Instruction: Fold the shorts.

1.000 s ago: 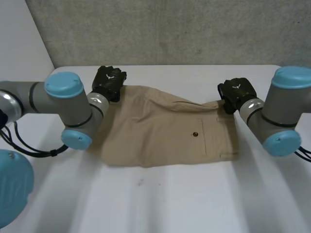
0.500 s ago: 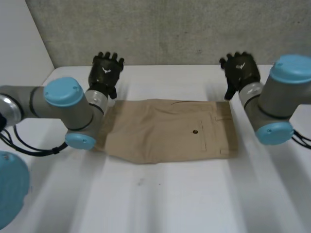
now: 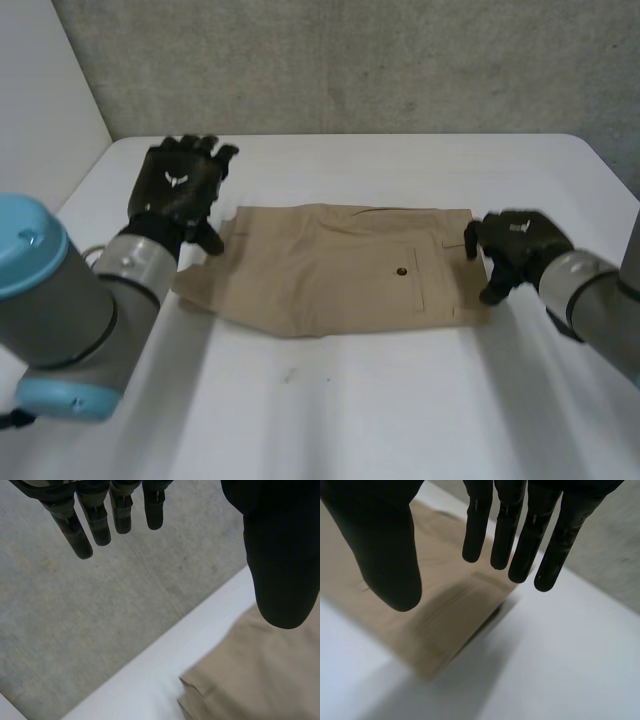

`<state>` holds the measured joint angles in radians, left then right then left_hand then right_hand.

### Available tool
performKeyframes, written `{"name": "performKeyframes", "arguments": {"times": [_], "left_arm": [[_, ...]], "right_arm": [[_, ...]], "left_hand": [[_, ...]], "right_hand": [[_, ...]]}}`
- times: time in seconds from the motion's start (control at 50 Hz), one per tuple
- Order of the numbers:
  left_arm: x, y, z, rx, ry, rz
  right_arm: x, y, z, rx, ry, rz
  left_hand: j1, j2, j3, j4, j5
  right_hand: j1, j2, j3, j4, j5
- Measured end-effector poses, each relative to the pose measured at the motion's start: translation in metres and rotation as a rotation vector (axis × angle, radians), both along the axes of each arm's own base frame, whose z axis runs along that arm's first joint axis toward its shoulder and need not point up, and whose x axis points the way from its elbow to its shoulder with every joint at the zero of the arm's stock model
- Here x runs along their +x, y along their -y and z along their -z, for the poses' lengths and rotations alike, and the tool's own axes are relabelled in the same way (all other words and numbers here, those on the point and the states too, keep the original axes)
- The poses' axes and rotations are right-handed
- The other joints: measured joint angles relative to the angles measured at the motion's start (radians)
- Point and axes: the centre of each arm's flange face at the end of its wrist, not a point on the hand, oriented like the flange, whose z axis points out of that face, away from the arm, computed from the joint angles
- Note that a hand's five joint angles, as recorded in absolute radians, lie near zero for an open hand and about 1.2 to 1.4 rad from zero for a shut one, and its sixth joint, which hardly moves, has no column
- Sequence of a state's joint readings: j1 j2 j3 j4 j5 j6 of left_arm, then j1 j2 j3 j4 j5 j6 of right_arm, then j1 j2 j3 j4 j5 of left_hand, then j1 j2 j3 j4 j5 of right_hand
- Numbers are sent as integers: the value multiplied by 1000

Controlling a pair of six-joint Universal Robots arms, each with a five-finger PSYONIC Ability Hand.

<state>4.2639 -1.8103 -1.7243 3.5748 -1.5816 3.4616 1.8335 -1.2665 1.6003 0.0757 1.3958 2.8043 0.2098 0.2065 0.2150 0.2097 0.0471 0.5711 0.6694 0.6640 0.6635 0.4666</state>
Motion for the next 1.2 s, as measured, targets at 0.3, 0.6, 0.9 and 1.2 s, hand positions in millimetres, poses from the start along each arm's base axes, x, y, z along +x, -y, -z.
{"name": "performKeyframes", "arguments": {"times": [0.3, 0.6, 0.9, 1.2], "left_arm": [[12, -28, 25, 91, 38, 4], [12, -26, 26, 91, 38, 3], [12, -27, 25, 89, 37, 3], [13, -29, 20, 80, 33, 3]], "right_arm": [[0, 10, 63, 52, 19, -55], [9, 34, 75, -44, 32, -60], [12, 49, 84, -86, 32, -48], [-17, 53, 32, -143, 9, 38]], "left_hand": [[-4, -2, -1, -1, 0], [-4, -2, -1, -1, 0], [-4, -2, -1, -1, 0], [-4, -2, -1, -1, 0]], "right_hand": [[-67, -111, -115, -114, -87], [61, 81, 83, 82, 74], [166, 210, 220, 219, 187], [369, 501, 479, 527, 463]]}}
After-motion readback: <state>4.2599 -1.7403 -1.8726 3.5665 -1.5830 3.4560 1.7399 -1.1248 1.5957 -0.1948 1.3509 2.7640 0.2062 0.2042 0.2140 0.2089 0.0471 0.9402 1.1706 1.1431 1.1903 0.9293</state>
